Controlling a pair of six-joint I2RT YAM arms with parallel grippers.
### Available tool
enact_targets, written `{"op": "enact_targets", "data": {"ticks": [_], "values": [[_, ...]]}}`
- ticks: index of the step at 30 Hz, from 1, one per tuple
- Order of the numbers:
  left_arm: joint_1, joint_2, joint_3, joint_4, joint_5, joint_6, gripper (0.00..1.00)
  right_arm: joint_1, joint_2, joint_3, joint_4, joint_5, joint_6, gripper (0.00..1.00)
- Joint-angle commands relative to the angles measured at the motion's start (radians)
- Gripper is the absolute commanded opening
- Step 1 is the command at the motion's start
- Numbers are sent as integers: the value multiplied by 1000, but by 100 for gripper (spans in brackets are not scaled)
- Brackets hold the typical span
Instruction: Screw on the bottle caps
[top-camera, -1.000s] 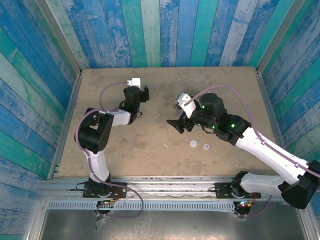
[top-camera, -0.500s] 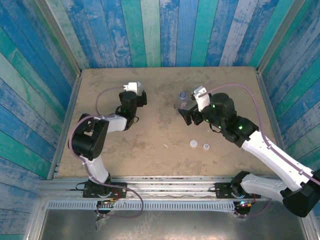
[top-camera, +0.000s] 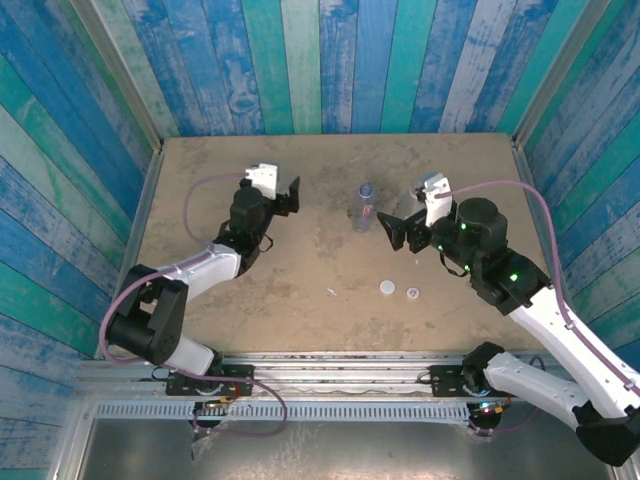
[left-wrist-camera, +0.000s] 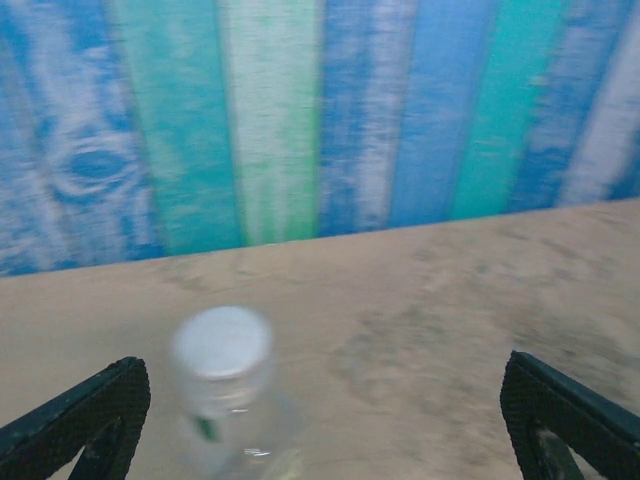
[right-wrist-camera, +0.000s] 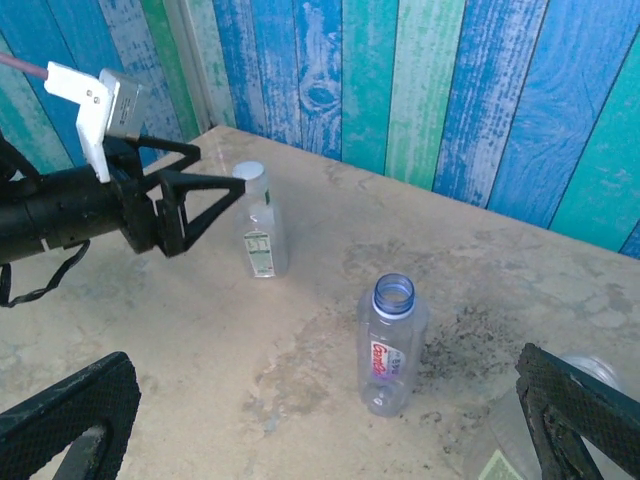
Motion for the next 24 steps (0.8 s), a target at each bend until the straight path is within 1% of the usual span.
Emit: {"op": "enact_targets", "data": {"ticks": [1,6,9,11,13,18,21,24], "values": [[-60,-28,40,-36,186,45,94,-40,-33,-39,-30,-20,34,100],[-149,69,28,120,308,81,94,-53,-48,-60,-51,-53,22,100],[-166,144,38,213,355,75,94,-53,-38,-54,-64,-72,17,100],[-167,191,59,246,386,74,94,-52,-33,-51,-67,-80,12,100],[-169,238,95,233,412,84,94,-52,-30,-49,-68,-82,6,100],[-168,322,157,214,431,77,94,-53,-14,-46,-71,-82,-3,100],[-169,367,207,162,454,85,94,-52,-6,-47,-69,-86,1,100],[-169,402,269,67,463,117,94,-53,-5,-47,-69,-88,2,100]]}}
